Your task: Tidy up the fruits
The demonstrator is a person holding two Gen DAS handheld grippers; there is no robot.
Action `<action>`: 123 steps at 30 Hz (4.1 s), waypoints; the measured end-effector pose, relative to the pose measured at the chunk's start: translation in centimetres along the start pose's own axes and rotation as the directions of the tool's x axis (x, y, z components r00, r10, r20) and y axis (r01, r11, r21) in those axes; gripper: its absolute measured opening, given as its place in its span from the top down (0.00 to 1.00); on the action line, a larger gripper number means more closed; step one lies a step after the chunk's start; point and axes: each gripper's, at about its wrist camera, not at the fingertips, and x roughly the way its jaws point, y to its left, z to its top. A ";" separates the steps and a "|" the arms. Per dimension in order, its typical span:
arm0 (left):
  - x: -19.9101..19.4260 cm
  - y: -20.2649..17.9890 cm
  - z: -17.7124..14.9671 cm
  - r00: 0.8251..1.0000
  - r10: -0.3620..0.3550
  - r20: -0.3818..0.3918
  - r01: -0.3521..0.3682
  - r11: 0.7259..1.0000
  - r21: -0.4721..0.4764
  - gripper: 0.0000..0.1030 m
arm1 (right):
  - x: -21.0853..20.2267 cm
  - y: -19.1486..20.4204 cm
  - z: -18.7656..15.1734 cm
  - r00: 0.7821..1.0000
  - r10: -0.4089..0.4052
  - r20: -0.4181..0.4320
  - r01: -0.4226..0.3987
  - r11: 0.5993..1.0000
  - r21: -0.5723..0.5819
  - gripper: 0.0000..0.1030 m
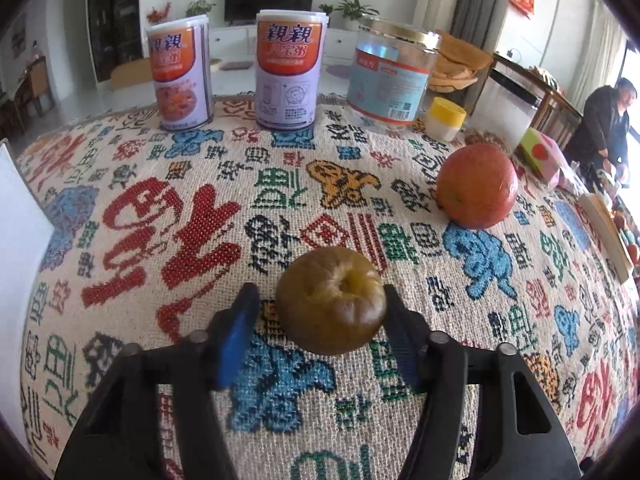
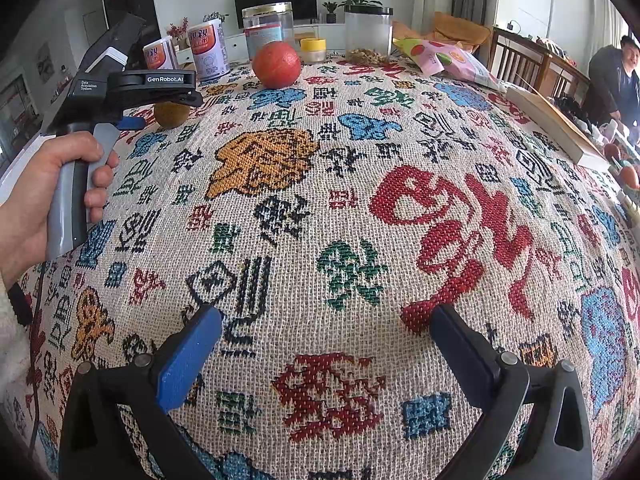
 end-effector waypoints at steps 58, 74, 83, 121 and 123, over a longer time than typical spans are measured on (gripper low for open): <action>-10.4 1.6 -13.9 0.999 0.042 -0.026 -0.038 0.991 0.126 0.05 | 15.5 8.6 27.5 0.998 -0.056 -0.043 0.038 0.941 -0.335 0.42; -10.3 1.4 -14.0 0.998 0.052 -0.026 -0.049 0.990 0.131 0.05 | 6.0 -7.1 9.0 0.811 0.582 -0.054 -0.476 0.712 0.516 0.38; -10.3 1.4 -14.0 0.998 0.052 -0.026 -0.049 0.990 0.131 0.05 | -0.9 -5.0 9.5 0.974 0.224 0.026 -0.224 0.949 0.223 0.25; -10.8 2.9 -12.7 0.993 -0.106 -0.042 0.109 0.992 0.071 0.53 | -0.6 -0.4 0.9 0.999 0.041 -0.031 -0.041 0.999 0.024 0.00; -10.6 2.6 -12.6 0.996 -0.082 -0.033 0.085 0.993 0.083 0.53 | -1.2 -0.9 3.1 0.997 0.081 -0.004 -0.080 0.995 0.059 0.00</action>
